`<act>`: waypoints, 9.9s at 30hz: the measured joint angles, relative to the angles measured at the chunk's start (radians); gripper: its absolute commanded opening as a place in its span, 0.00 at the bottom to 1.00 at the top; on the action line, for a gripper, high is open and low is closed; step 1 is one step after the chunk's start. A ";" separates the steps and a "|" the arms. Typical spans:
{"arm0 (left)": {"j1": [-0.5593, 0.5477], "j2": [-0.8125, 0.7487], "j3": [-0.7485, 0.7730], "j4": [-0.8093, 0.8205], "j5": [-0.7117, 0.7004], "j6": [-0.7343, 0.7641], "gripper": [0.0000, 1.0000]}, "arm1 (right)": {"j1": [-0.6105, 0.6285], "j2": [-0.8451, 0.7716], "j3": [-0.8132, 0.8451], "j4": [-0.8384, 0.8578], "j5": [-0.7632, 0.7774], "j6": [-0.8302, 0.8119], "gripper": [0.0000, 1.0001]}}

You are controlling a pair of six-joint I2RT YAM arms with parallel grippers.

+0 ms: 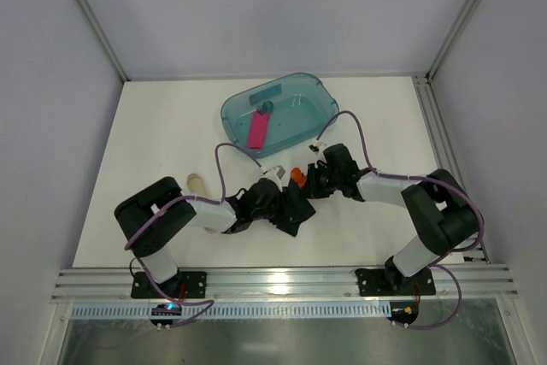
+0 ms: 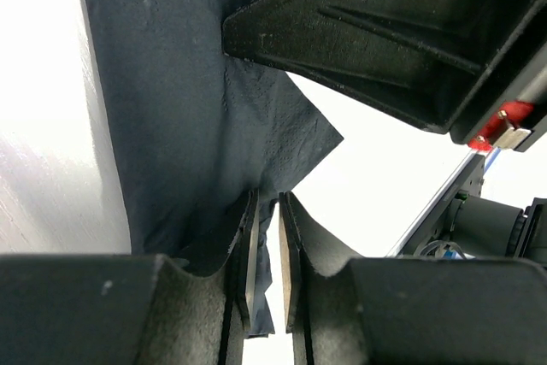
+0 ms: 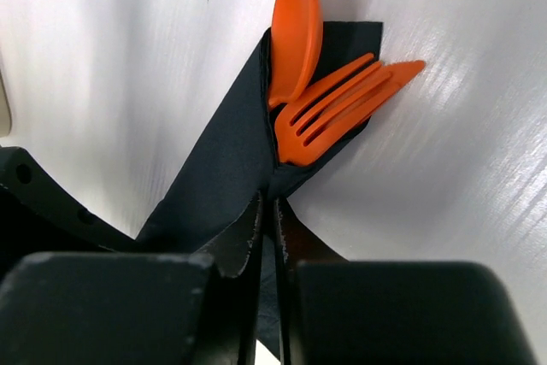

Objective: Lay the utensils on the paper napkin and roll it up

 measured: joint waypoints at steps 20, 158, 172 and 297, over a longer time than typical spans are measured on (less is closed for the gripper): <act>0.067 -0.341 0.076 -0.420 -0.074 0.068 0.57 | -0.001 -0.086 -0.036 0.005 -0.026 0.008 0.04; 0.249 -0.310 0.197 -0.155 0.536 0.198 0.00 | 0.022 -0.722 -0.047 -0.226 -0.152 0.100 0.50; 0.249 -0.351 0.197 -0.182 0.507 0.199 0.00 | 0.028 -0.777 -0.071 -0.281 -0.087 0.108 0.51; 0.240 -0.525 0.251 -0.274 0.549 0.178 0.00 | 0.216 -0.794 0.116 -0.341 0.060 0.086 0.61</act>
